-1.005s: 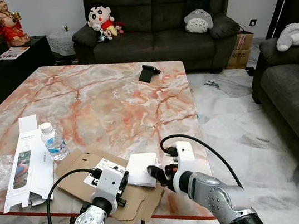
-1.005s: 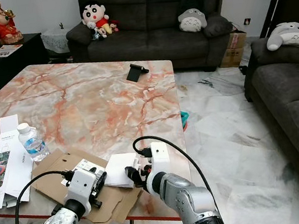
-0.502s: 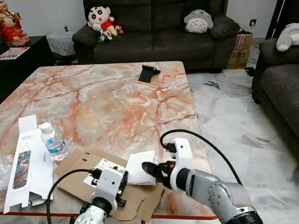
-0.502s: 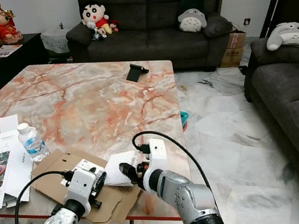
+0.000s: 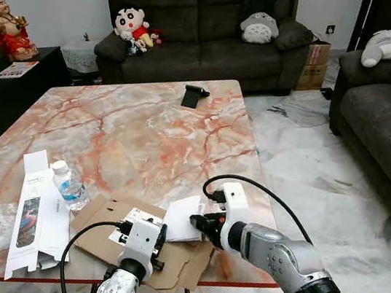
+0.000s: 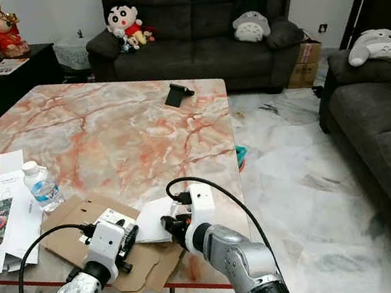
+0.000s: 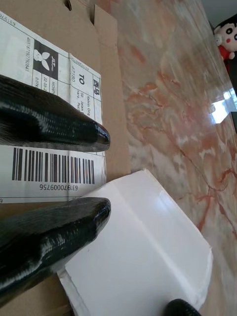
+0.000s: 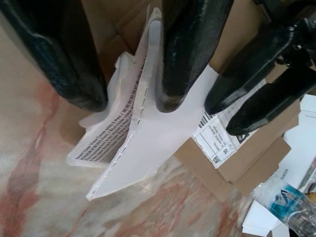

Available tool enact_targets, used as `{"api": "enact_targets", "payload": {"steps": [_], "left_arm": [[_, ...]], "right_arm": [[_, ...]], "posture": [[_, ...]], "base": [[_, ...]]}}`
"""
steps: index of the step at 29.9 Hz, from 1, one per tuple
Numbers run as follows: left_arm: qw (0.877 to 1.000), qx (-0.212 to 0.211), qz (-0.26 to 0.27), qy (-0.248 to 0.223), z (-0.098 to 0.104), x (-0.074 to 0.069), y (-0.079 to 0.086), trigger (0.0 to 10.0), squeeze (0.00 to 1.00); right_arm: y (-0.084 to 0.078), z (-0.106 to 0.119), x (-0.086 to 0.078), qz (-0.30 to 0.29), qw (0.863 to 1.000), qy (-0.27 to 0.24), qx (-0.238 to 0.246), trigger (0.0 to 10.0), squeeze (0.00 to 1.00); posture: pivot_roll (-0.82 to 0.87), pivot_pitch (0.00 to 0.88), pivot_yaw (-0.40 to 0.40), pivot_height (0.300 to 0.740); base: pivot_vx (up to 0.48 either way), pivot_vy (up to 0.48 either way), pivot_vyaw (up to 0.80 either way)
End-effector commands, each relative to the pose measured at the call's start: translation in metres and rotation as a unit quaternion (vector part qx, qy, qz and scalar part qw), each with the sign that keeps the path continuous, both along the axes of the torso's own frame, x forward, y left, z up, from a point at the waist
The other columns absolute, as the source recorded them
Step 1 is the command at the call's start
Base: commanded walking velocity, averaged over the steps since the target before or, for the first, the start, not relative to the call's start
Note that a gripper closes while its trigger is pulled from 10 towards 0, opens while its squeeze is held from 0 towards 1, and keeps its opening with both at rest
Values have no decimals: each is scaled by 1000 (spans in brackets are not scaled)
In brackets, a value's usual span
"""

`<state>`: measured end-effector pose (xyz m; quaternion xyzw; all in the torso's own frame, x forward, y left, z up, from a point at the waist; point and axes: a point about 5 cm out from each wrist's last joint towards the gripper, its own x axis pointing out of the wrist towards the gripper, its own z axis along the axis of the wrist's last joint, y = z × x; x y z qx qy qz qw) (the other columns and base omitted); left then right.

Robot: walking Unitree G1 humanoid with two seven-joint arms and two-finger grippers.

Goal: Picking trash to rubbish bin

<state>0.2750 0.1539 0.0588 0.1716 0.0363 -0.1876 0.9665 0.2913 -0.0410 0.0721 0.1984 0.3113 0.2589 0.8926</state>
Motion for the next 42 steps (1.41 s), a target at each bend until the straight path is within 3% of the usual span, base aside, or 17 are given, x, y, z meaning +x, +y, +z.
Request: {"api": "enact_targets", "payload": {"steps": [1, 8, 19, 37, 42], "left_arm": [[1000, 14, -15, 5, -1, -2, -5, 10000, 0], [1000, 15, -15, 5, -1, -1, -5, 10000, 0], [1000, 17, -15, 3, -1, 1, -5, 10000, 0], [1000, 1, 17, -22, 6, 4, 0, 10000, 0], [999, -13, 30, -43, 12, 6, 3, 10000, 0]], "right_arm": [[13, -11, -14, 20, 999, 24, 10, 0, 0], [13, -8, -11, 10, 999, 23, 34, 0, 0], [15, 3, -6, -15, 992, 39, 116, 0, 0], [8, 3, 0, -38, 991, 39, 119, 0, 0], [7, 3, 0, -42, 991, 39, 119, 0, 0]], "posture": [[182, 7, -77, 740], [179, 3, -73, 740], [179, 0, -70, 740], [179, 0, -70, 740], [179, 0, -70, 740]], "base": [[0, 0, 0], [0, 0, 0], [0, 0, 0], [0, 0, 0], [-480, 0, 0]]}}
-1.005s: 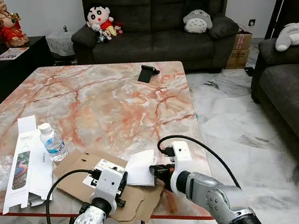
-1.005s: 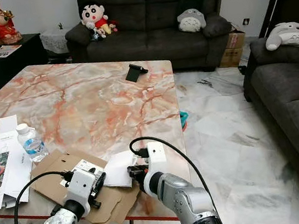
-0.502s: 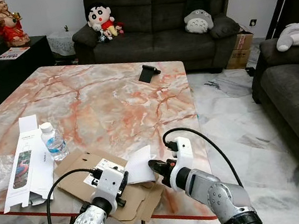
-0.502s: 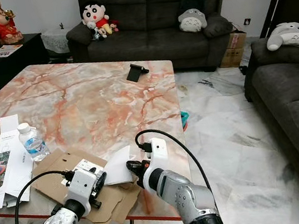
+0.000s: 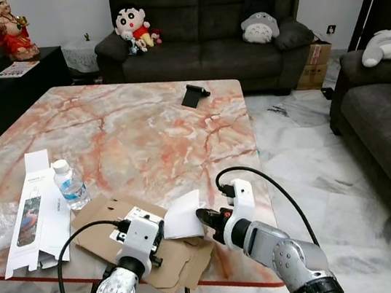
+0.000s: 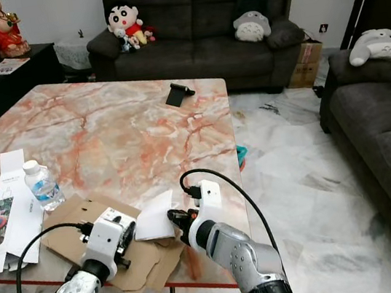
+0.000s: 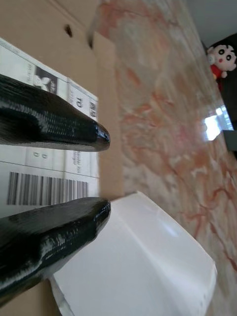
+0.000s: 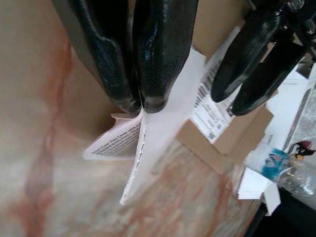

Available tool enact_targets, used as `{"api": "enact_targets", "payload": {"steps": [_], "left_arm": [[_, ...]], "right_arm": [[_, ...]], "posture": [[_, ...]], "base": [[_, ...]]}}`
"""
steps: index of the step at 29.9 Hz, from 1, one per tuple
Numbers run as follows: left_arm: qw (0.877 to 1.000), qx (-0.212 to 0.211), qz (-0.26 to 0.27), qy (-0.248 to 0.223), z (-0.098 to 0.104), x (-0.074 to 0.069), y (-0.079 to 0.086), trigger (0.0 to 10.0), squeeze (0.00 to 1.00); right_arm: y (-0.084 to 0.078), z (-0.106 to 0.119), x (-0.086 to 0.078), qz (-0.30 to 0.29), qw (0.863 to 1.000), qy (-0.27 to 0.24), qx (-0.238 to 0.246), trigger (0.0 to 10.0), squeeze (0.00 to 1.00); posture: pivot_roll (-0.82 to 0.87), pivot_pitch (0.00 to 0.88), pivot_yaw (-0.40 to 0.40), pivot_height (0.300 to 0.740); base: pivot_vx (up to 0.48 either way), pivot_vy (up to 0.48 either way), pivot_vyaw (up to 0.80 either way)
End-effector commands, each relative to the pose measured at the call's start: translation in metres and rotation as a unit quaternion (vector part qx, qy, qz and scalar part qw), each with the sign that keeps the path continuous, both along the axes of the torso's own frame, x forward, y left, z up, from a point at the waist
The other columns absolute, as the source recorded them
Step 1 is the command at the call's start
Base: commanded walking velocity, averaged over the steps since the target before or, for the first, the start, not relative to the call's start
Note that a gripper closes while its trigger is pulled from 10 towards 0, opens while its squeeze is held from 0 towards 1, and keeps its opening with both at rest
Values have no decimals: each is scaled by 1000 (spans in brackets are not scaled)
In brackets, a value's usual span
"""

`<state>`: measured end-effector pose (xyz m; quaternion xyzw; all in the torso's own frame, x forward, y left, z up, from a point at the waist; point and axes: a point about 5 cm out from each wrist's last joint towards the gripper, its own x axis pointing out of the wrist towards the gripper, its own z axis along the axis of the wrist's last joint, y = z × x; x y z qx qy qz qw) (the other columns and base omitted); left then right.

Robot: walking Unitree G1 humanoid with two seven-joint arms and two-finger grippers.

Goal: Picking trash to rubbish bin

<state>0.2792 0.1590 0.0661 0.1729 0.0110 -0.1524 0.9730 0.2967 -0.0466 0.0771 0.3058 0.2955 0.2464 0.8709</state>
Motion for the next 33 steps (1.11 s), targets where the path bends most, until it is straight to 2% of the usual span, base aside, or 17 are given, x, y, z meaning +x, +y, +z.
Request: {"api": "enact_targets", "payload": {"steps": [1, 5, 7, 12, 19, 20, 22, 25, 27, 33], "left_arm": [[1000, -8, -1, -12, 5, 2, -2, 10000, 0], [1000, -11, 6, -18, 6, 2, -1, 10000, 0], [999, -16, 19, -24, 7, 3, 2, 10000, 0], [999, -18, 19, -26, 8, 3, 2, 10000, 0], [999, -18, 29, -34, 9, 4, 3, 10000, 0], [998, -26, 32, -41, 13, 5, 3, 10000, 0], [998, -30, 36, -43, 14, 7, 5, 10000, 0], [998, -31, 37, -43, 14, 7, 5, 10000, 0], [998, -31, 37, -40, 12, 7, 4, 10000, 0], [998, -33, 39, -28, 7, 6, 5, 10000, 0]], "right_arm": [[13, -2, -5, 1, 1000, 15, 20, 0, 0], [11, -1, -3, -10, 1000, 7, 17, 0, 0], [0, 10, 9, -70, 997, -23, 34, 0, 0], [-10, 24, 20, -102, 992, -61, 53, 0, 0], [-14, 29, 25, -124, 988, -74, 63, 0, 0], [-22, 41, 32, -146, 980, -104, 82, 0, 0], [-29, 51, 36, -165, 974, -127, 89, 0, 0], [-33, 54, 38, -176, 971, -135, 90, 0, 0], [-45, 56, 42, -196, 966, -150, 72, 0, 0], [-60, 53, 43, -214, 961, -170, 44, 0, 0]], "posture": [[179, 0, -70, 740], [179, 0, -70, 740], [179, 0, -70, 740], [179, 0, -70, 740], [179, 0, -70, 740], [174, 0, -71, 740], [174, 0, -71, 740], [174, 0, -71, 740], [168, 0, -71, 740], [162, 0, -72, 740]], "base": [[-480, 0, 0], [-414, 0, 0], [0, 0, 0], [0, 0, 0], [0, 0, 0], [0, 0, 0], [0, 0, 0], [0, 0, 0], [0, 0, 0], [0, 0, 0]]}}
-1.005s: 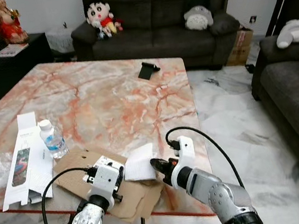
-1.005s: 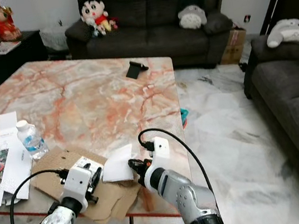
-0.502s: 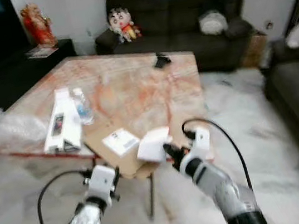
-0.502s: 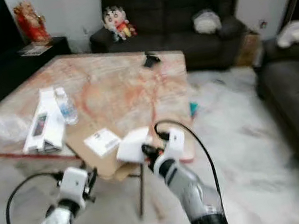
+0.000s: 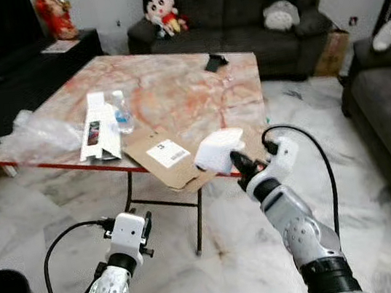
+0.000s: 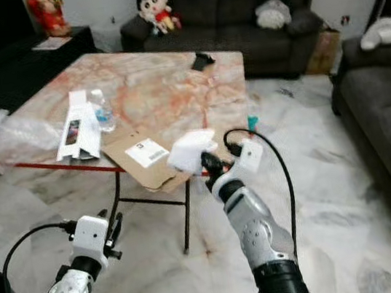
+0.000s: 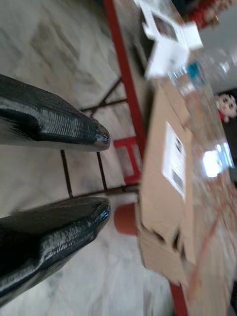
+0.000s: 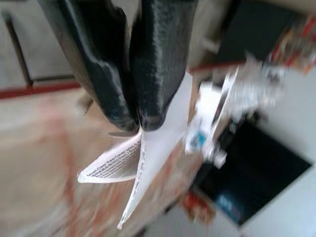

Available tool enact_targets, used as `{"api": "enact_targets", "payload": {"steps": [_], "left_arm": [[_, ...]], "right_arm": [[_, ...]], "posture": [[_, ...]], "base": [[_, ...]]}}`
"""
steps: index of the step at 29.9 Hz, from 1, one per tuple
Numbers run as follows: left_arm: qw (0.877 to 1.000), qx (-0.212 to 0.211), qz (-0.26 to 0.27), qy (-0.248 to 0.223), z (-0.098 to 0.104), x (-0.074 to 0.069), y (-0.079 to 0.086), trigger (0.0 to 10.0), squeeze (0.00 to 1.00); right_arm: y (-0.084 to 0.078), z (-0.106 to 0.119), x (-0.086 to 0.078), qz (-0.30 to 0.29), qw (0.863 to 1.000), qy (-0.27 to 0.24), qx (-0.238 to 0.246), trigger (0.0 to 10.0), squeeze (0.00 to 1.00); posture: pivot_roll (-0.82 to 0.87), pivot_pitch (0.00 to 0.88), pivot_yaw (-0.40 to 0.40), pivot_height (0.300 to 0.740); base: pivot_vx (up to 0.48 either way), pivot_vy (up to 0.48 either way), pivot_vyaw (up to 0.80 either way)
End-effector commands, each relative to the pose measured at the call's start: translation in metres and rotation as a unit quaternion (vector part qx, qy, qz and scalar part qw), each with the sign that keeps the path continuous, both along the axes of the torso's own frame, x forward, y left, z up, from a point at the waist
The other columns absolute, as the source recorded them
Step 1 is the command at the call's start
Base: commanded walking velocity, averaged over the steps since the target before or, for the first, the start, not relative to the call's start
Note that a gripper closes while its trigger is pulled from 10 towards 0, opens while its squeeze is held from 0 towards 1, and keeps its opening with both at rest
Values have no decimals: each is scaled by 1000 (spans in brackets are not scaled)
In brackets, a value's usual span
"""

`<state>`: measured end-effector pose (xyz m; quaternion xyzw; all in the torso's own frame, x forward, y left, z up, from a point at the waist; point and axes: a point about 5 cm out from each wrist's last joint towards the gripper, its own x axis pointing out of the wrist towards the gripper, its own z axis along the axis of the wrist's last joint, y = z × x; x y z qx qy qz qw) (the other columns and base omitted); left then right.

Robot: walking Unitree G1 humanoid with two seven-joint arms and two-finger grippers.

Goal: Picking trash to rubbish bin

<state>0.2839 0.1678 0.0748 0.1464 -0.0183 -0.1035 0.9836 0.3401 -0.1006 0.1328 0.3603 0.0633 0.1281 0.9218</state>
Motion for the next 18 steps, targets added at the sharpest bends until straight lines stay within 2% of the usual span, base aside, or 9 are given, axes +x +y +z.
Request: {"api": "enact_targets", "payload": {"steps": [1, 2, 3, 4, 8, 12, 13, 15, 18], "left_arm": [[1000, -2, -5, 7, -2, 1, -4, 10000, 0], [1000, -1, -4, 10, -4, 1, -3, 10000, 0], [1000, -1, -3, 13, -5, 1, -3, 10000, 0], [1000, 0, -1, 20, -9, 1, -1, 10000, 0], [1000, 2, 5, 30, -15, -1, 3, 10000, 0], [999, 5, 15, 50, -26, -6, 9, 10000, 0], [998, 5, 18, 60, -31, -8, 11, 10000, 0], [998, 6, 19, 63, -32, -9, 11, 10000, 0], [995, 2, 36, 98, -48, -15, 17, 10000, 0]], "right_arm": [[-7, -3, 0, -16, 1000, -1, -10, 0, 0], [-11, -7, 0, -27, 999, 4, -18, 10000, 0], [-13, -9, 0, -34, 999, 7, -23, 10000, 0], [-21, -15, -2, -55, 996, 4, -73, 10000, 0], [-43, -33, -7, -119, 986, 25, -117, 10000, 0], [-76, -59, -19, -197, 963, 64, -171, 10000, 0], [-89, -71, -26, -227, 951, 91, -187, 10000, 0], [-94, -76, -29, -236, 946, 101, -197, 10000, 0], [-105, -108, -47, -222, 924, 150, -273, 10000, 0]], "posture": [[162, 0, -72, 740], [162, 0, -72, 740], [162, 0, -72, 740], [162, 0, -72, 740], [162, 0, -72, 740], [159, 0, -72, 740], [159, 0, -72, 740], [159, 0, -72, 740], [150, 0, -68, 740]], "base": [[0, 0, 0], [0, 0, 0], [0, 0, 0], [0, 0, 0], [0, 0, 0], [0, 0, 0], [0, 0, 0], [0, 0, 0], [0, 0, 0]]}}
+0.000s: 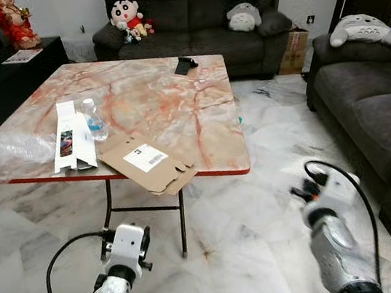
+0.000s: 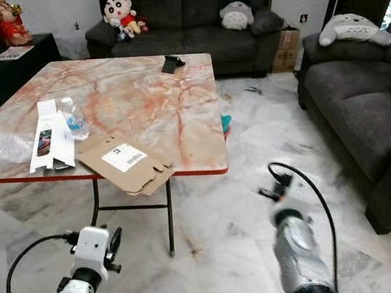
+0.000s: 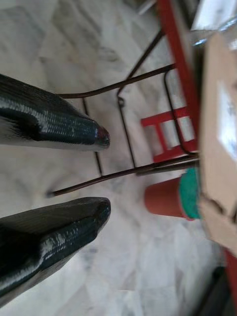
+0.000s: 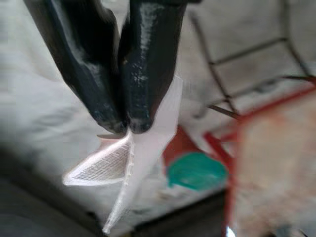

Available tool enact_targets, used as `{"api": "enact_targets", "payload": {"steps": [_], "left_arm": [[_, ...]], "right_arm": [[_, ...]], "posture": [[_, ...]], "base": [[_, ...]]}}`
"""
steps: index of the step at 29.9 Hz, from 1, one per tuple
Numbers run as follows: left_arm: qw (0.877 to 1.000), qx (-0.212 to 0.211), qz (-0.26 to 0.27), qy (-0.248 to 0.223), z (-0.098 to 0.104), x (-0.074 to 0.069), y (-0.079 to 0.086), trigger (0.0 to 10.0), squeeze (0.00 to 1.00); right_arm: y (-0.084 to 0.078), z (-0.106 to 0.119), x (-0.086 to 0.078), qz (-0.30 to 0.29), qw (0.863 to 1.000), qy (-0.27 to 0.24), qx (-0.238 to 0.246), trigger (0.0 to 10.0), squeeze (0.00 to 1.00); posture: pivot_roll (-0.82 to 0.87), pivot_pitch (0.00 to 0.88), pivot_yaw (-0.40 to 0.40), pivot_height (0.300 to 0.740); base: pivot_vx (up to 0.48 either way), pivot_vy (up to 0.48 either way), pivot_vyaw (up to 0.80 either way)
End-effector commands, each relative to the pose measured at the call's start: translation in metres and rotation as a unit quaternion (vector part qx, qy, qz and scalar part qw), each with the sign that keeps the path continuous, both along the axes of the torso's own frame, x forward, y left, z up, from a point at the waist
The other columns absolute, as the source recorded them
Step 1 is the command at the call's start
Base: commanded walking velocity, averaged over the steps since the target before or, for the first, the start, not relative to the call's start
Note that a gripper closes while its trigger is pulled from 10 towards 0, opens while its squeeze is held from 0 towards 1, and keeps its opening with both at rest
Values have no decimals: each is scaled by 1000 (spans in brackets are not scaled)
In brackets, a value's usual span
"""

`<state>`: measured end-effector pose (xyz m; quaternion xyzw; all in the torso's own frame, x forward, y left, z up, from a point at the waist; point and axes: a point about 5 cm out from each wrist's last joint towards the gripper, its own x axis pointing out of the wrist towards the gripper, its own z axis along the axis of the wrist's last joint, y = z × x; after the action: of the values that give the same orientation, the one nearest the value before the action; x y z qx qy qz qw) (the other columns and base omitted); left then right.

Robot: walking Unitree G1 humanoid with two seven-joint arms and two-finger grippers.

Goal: Picking trash to rubbish bin

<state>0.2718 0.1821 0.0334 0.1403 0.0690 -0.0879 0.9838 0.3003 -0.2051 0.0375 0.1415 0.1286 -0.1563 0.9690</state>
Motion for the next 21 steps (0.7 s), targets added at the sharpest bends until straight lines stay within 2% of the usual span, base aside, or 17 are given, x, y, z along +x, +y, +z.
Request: {"api": "enact_targets", "payload": {"steps": [1, 2, 4, 5, 7, 9, 10, 12, 13, 14, 16, 21], "left_arm": [[1000, -4, 15, 25, -12, -5, 5, 10000, 0], [1000, -4, 15, 25, -12, -5, 5, 10000, 0], [994, -21, 59, 87, -35, -17, 18, 10000, 0], [994, -21, 59, 87, -35, -17, 18, 10000, 0], [986, -36, 97, 129, -50, -28, 29, 10000, 0], [983, -38, 108, 142, -55, -32, 32, 10000, 0], [978, -35, 124, 167, -62, -38, 37, 10000, 0], [973, -33, 135, 187, -69, -44, 40, 10000, 0], [967, -32, 140, 211, -76, -51, 41, 10000, 0], [967, -32, 140, 211, -76, -51, 41, 10000, 0], [955, -22, 145, 260, -89, -66, 41, 10000, 0], [930, -20, 169, 326, -108, -93, 43, 10000, 0]], "right_arm": [[-1, -22, -13, 9, 999, 45, -23, 10000, 0], [-1, -22, -13, 9, 999, 45, -23, 10000, 0], [1, -60, -43, 30, 991, 128, -20, 10000, 0], [1, -60, -43, 30, 991, 128, -20, 10000, 0], [4, -81, -65, 33, 985, 172, 2, 10000, 0], [5, -86, -71, 33, 983, 180, 7, 10000, 0], [8, -95, -83, 47, 976, 211, 9, 10000, 0], [9, -103, -93, 50, 971, 235, 12, 10000, 0], [9, -113, -108, 51, 961, 273, 15, 10000, 0], [9, -113, -108, 51, 961, 273, 15, 10000, 0], [11, -122, -125, 49, 951, 304, 27, 10000, 0], [15, -131, -142, 69, 938, 340, 20, 10000, 0]], "posture": [[150, 0, -68, 740], [150, 0, -68, 740], [145, 0, -68, 740], [145, 0, -68, 740], [145, 0, -68, 740], [146, 0, -71, 740], [146, 0, -71, 740], [146, 0, -71, 740], [141, 0, -68, 740], [141, 0, -68, 740], [145, 0, -67, 740], [135, 0, -65, 740]], "base": [[0, 0, 0], [0, 0, 0], [0, 0, 0], [0, 0, 0], [0, 0, 0], [0, 0, 0], [0, 0, 0], [0, 0, 0], [0, 0, 0], [0, 0, 0], [0, 0, 0], [0, 0, 0]]}}
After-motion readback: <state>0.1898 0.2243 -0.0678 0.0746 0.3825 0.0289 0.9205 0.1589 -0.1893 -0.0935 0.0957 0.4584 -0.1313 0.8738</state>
